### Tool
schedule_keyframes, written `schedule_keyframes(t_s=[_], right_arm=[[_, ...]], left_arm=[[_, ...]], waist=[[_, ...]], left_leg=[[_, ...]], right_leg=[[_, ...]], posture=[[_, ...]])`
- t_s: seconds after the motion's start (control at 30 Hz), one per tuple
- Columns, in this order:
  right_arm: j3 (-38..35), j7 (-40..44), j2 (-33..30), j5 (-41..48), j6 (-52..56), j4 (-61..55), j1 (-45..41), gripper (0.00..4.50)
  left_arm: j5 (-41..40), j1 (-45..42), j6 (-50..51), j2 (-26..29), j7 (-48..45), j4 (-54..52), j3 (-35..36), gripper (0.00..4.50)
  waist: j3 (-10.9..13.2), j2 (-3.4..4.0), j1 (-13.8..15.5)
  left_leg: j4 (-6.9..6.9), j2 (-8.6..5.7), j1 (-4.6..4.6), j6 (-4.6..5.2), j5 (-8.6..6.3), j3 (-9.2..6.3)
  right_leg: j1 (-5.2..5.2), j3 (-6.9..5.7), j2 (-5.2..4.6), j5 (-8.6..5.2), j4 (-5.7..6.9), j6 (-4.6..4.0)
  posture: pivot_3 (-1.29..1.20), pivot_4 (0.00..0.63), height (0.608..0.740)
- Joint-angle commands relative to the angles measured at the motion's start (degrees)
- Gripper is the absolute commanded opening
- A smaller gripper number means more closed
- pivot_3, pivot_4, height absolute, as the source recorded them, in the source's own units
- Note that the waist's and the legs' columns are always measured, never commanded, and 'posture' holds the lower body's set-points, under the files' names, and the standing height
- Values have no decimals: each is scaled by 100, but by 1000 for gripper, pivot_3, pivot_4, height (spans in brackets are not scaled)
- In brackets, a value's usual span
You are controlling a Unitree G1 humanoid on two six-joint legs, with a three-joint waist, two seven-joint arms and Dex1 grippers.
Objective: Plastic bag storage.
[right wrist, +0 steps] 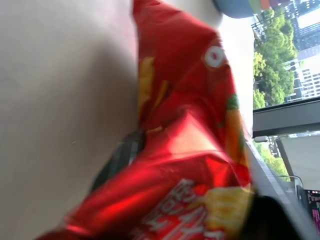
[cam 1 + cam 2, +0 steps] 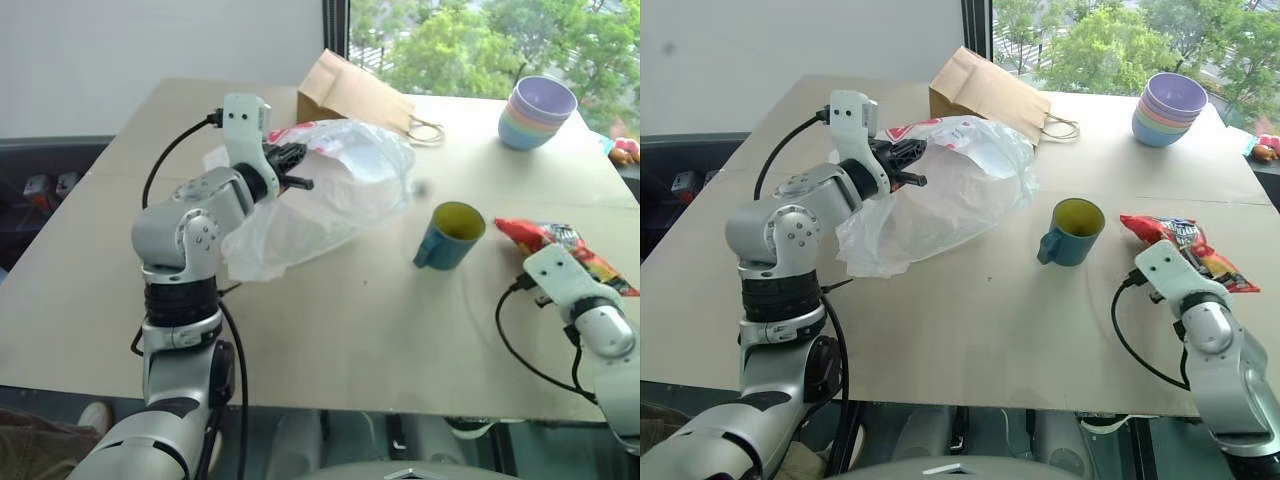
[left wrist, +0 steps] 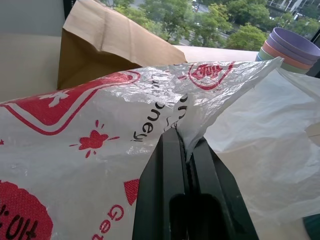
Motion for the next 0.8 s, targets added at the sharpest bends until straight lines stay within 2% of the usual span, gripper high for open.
schedule_keyframes(t_s=[0.03, 0.13, 0.27, 0.4, 0.47, 0.53, 0.63, 0.8], right_arm=[[-664, 439, -59, 335, -252, -582, 15, 9], [-1311, 947, -102, 751, -165, -1027, 12, 9], [-2703, 1814, 33, 1966, 357, -1683, -586, 9], [-3911, 2947, 17, 4148, 1236, -2463, -1302, 9], [-4189, 2956, -86, 5422, 1669, -2550, -1713, 9], [-3934, 2558, -178, 6354, 1767, -2551, -2117, 9], [-3287, 1825, -215, 6857, 1875, -2551, -2496, 9], [-558, 1120, -101, 5257, 978, -1930, -2923, 9]], left_arm=[[-137, -142, 36, -15, 42, -229, 188, 0], [-166, -180, 62, -28, 38, -159, 228, 0], [-263, -288, 114, -124, 78, 38, 312, 0], [-289, -439, 87, -164, 65, 308, 340, 0], [-310, -545, 75, -174, 43, 476, 364, 0], [-337, -672, 73, -163, 2, 651, 394, 0], [-439, -836, 160, -134, -58, 855, 486, 0], [-668, -1255, 504, 138, -349, 1246, 565, 0]], waist=[[0, 0, 4], [1, 0, 7], [3, -1, 8], [3, -1, 7], [6, -1, -2], [9, -3, -8], [12, -6, -10], [12, -6, -35]], left_leg=[[0, 0, 0, 0, 0, 0], [0, 0, -1, 0, 0, -2], [0, 0, 0, 0, 0, -1], [-2, 1, 3, 0, 0, -11], [-6, 2, 2, 0, 0, -20], [-6, 2, 2, 0, 0, -20], [-5, 1, 1, 0, 0, -19], [-5, -1, -11, 0, 0, -18]], right_leg=[[0, 0, 0, 0, 0, 0], [0, -1, 0, 0, 0, 2], [1, -1, 0, 0, 0, 4], [4, -6, 3, 1, 1, 0], [6, -14, 4, 3, 1, -2], [7, -13, 3, 2, 0, -3], [7, -13, -1, 2, -1, -5], [-3, -13, -2, 2, -4, -5]], posture=[[0, 150, 740], [0, 150, 740], [0, 150, 740], [0, 150, 740], [0, 150, 740], [0, 150, 740], [0, 150, 740], [0, 150, 740]])
